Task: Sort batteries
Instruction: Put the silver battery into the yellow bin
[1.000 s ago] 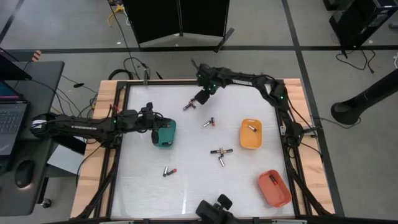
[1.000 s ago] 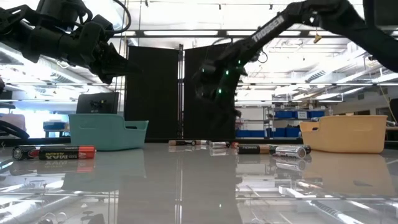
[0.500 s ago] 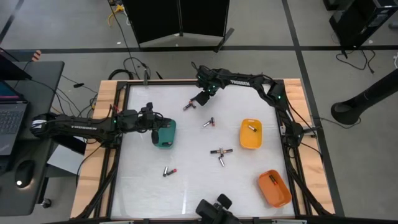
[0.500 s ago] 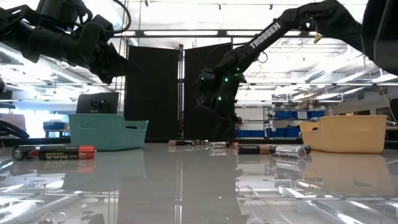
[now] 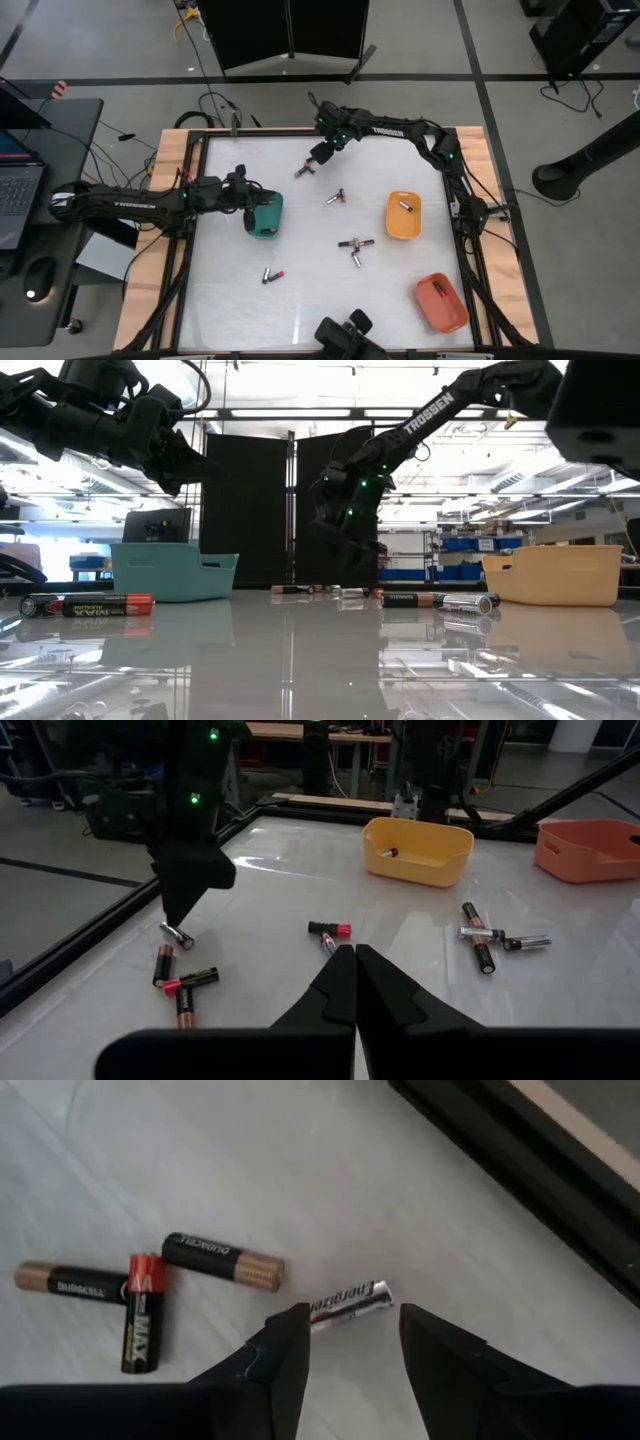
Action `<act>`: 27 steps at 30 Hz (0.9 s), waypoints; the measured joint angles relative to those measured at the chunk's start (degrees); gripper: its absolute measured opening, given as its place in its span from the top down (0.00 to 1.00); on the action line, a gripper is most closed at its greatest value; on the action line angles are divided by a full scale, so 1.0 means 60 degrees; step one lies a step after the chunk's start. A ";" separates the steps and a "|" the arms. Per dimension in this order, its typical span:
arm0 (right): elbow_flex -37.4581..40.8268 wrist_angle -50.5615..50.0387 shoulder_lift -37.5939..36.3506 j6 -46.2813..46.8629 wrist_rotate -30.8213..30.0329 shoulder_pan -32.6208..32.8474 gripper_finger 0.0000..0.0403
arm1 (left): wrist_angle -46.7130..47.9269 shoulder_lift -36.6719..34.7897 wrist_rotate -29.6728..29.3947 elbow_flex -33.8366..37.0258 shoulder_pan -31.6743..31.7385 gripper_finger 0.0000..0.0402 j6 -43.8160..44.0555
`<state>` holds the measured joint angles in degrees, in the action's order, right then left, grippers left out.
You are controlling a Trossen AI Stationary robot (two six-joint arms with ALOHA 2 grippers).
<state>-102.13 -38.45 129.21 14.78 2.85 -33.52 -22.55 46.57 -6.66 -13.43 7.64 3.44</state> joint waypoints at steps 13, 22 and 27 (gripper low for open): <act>0.0012 0.0117 0.0171 -0.0037 -0.0268 -0.0054 0.58 | 0.0043 -0.0001 0.0000 0.0000 0.0000 0.98 0.0000; 0.0018 -0.0917 0.0171 -0.0513 -0.0302 -0.0339 0.58 | 0.0114 0.0000 0.0000 0.0000 -0.0002 0.98 0.0000; 0.0018 -0.1300 0.0142 -0.0898 -0.0331 -0.0455 0.57 | 0.0119 -0.0001 0.0000 0.0000 0.0000 0.98 0.0004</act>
<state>-102.02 -46.25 130.06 9.39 0.86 -36.25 -21.83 46.57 -6.66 -13.43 7.64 3.46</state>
